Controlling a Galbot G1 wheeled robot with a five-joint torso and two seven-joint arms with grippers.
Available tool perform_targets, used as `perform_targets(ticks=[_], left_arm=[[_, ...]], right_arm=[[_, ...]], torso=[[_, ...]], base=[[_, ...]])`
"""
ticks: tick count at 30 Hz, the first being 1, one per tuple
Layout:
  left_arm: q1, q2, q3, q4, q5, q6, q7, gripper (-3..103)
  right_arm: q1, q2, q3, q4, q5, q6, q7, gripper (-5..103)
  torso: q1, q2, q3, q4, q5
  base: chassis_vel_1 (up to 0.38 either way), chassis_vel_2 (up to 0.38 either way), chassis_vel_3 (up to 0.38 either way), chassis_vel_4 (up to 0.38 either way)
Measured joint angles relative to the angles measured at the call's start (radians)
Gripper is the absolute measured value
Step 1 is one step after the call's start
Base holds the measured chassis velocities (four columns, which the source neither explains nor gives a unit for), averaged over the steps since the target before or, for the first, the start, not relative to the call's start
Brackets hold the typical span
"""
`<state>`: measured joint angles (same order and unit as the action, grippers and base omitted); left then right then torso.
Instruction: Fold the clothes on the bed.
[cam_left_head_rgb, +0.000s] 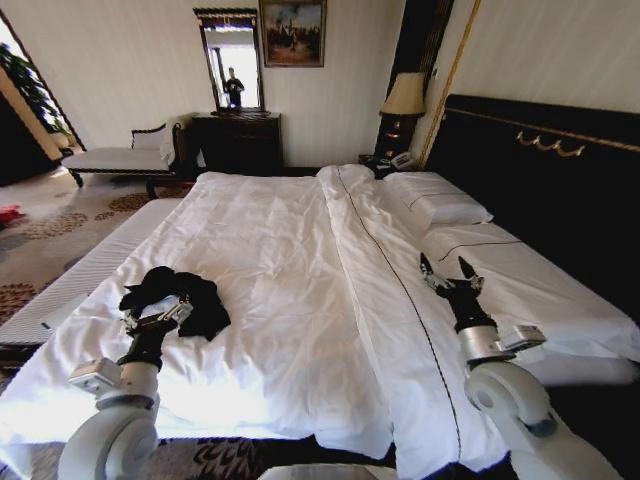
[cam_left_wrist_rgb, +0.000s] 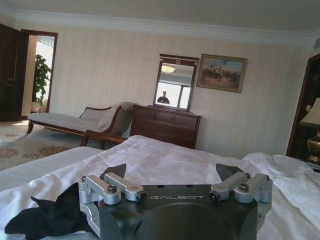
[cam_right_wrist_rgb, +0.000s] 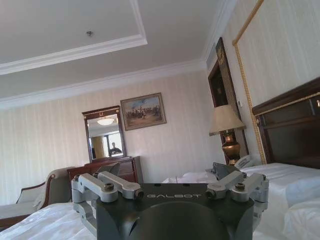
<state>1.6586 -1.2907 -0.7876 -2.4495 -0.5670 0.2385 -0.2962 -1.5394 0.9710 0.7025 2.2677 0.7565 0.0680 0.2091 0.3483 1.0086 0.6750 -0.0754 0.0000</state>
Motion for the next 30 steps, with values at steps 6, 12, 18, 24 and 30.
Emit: perform_targets(ticks=[6,12,18,24,30], left_arm=[[-0.001,-0.01,0.02,-0.003,0.007,0.0,0.022,100],[0.021,0.009,0.019,-0.021,0.023,-0.001,0.082,100],[0.008,0.12,0.014,-0.041,-0.091,0.007,0.172,100],[-0.006,0.13,0.016,-0.034,-0.069,0.01,0.174,100],[-0.009,0.124,0.012,-0.045,-0.03,0.01,0.172,100]], right_arm=[[-0.024,0.019,0.007,0.011,0.002,-0.026,0.043,100],[-0.039,0.034,0.01,0.041,0.037,-0.074,0.085,100],[-0.06,0.038,0.006,0.061,0.045,-0.103,0.099,100],[-0.111,0.071,0.013,0.06,-0.076,0.013,0.063,100],[-0.144,0.086,0.032,0.065,-0.144,0.061,0.031,100]], torso=[[0.0,0.0,0.0,0.0,0.0],[0.0,0.0,0.0,0.0004,0.0],[0.0,0.0,0.0,0.0002,0.0],[0.0,0.0,0.0,0.0002,-0.0001],[0.0,0.0,0.0,0.0001,0.0001]], base=[[0.0,0.0,0.0,0.0],[0.0,0.0,0.0,0.0],[0.0,0.0,0.0,0.0],[0.0,0.0,0.0,0.0],[0.0,0.0,0.0,0.0]])
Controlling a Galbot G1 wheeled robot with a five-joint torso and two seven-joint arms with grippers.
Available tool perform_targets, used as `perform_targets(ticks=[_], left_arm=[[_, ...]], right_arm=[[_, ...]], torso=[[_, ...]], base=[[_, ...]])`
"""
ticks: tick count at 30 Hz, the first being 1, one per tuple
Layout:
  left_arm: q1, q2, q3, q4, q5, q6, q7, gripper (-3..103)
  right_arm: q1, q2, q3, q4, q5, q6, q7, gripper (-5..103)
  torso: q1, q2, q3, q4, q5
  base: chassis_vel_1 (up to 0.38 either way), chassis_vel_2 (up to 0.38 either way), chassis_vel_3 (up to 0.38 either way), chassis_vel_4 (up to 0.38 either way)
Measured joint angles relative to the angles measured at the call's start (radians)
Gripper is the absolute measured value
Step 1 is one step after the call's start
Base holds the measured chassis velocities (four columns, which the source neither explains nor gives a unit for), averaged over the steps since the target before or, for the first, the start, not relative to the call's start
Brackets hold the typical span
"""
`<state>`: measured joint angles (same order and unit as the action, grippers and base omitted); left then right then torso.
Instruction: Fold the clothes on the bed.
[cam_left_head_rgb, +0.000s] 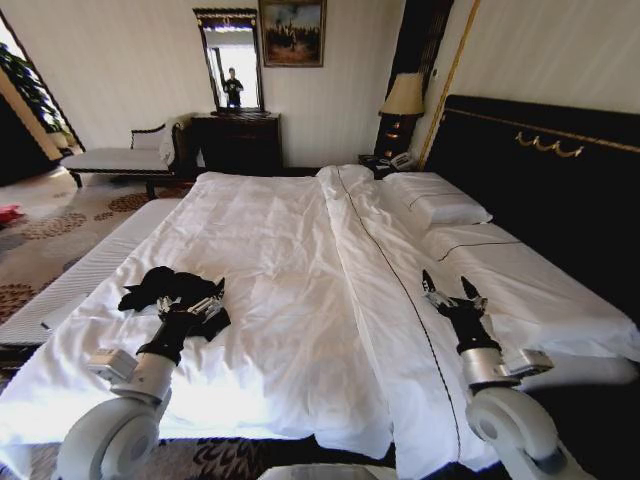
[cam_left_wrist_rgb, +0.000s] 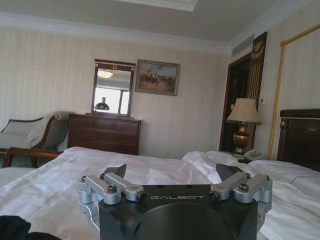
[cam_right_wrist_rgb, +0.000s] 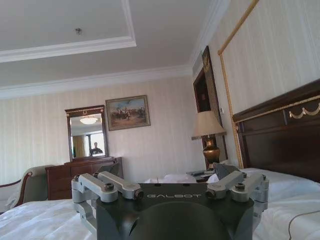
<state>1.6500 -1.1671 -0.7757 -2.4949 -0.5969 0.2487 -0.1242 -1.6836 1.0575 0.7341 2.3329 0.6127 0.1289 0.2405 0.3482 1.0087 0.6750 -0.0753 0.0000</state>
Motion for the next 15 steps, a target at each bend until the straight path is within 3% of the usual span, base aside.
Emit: perform_targets(ticks=[5,15], left_arm=[[0.003,0.002,-0.008,-0.006,-0.002,0.004,-0.022,100],[0.027,-0.016,-0.005,-0.006,0.008,0.007,-0.033,100]], right_arm=[[-0.035,0.055,0.006,0.015,-0.034,0.006,-0.001,100],[-0.025,0.095,0.004,0.003,-0.042,0.0,0.025,100]], torso=[[0.0,0.0,0.0,0.0,-0.0001],[0.0,0.0,0.0,0.0001,0.0]], base=[[0.0,0.0,0.0,0.0],[0.0,0.0,0.0,0.0]])
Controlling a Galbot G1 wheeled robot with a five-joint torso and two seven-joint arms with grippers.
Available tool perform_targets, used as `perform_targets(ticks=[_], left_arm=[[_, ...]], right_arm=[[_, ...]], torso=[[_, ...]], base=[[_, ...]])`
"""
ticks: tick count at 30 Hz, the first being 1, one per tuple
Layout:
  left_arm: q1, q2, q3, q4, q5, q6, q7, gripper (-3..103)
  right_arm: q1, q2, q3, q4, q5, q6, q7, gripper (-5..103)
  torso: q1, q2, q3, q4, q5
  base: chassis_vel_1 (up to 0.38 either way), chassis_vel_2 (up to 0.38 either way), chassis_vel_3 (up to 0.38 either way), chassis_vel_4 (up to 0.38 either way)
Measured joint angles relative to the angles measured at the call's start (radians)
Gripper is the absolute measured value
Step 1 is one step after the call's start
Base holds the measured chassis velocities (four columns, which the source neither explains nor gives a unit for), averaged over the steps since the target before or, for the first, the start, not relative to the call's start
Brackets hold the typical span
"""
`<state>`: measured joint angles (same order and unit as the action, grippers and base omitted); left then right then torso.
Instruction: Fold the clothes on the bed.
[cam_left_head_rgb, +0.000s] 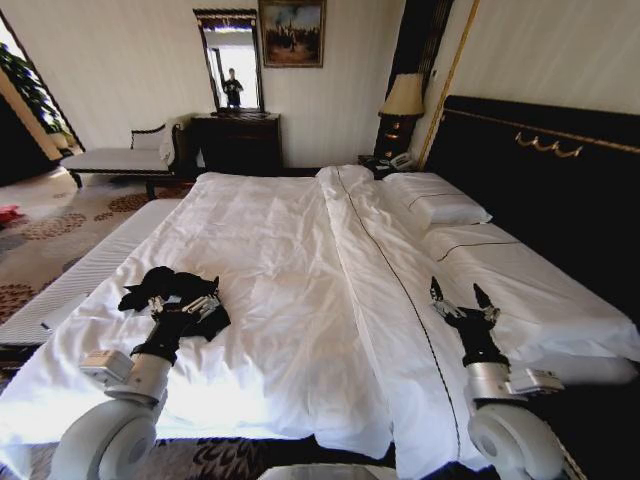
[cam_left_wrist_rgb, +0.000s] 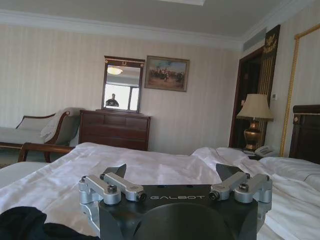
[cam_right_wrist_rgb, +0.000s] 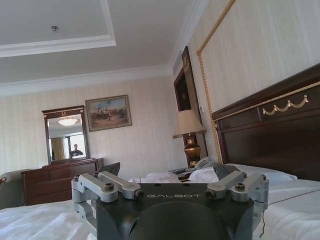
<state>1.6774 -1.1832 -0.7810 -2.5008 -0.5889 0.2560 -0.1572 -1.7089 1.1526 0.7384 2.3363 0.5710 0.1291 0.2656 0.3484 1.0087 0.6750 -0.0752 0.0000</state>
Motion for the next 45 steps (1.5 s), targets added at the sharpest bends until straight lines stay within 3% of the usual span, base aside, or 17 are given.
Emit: perform_targets(ticks=[11,45], left_arm=[[0.03,-0.053,0.012,0.0,0.039,-0.012,-0.003,100],[0.011,-0.07,0.014,0.001,0.044,-0.017,-0.002,100]], right_arm=[[0.037,0.004,-0.026,-0.038,0.006,0.011,-0.005,100],[0.064,0.035,-0.049,-0.074,0.007,0.011,0.002,100]], torso=[[0.0,0.0,0.0,0.0001,0.0002],[0.0,0.0,0.0,0.0,0.0001]], base=[[0.0,0.0,0.0,0.0],[0.034,0.033,-0.034,-0.038]])
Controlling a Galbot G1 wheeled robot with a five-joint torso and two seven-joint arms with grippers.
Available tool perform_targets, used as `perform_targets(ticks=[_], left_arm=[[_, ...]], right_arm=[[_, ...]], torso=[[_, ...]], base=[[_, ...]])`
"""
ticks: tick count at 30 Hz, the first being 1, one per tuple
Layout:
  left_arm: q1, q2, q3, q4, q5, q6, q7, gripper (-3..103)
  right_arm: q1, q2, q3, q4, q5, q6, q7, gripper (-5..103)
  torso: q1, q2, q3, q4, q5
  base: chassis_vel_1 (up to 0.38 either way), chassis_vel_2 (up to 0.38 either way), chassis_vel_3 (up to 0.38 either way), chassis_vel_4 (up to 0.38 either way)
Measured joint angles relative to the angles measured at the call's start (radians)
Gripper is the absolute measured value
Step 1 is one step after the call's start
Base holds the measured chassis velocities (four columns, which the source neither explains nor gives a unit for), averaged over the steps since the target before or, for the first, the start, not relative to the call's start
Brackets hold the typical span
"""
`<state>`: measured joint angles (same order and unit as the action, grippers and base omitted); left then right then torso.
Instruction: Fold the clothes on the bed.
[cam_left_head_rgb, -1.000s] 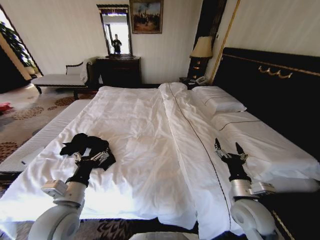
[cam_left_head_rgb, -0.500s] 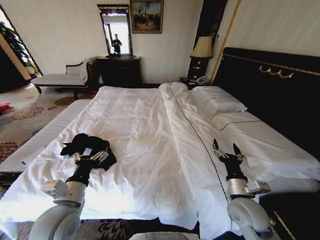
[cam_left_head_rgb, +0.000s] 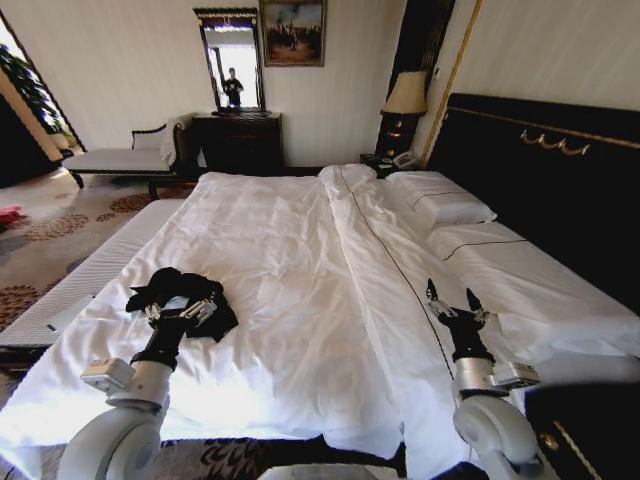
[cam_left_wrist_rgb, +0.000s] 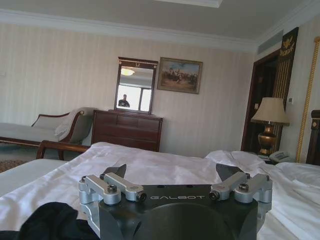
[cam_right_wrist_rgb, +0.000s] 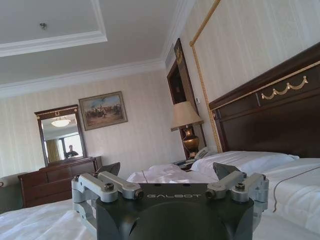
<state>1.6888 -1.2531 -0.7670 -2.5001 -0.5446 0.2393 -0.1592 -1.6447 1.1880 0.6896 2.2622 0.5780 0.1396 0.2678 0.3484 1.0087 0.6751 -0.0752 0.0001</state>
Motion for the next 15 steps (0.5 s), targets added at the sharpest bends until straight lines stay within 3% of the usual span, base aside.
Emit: perform_targets(ticks=[15], left_arm=[[0.02,0.001,-0.003,0.0,0.004,-0.004,0.0,100]], right_arm=[[-0.001,0.002,0.002,-0.001,0.001,0.003,0.0,100]], torso=[[0.0,0.0,0.0,0.0,-0.0002]], base=[[0.248,0.243,-0.237,-0.231]])
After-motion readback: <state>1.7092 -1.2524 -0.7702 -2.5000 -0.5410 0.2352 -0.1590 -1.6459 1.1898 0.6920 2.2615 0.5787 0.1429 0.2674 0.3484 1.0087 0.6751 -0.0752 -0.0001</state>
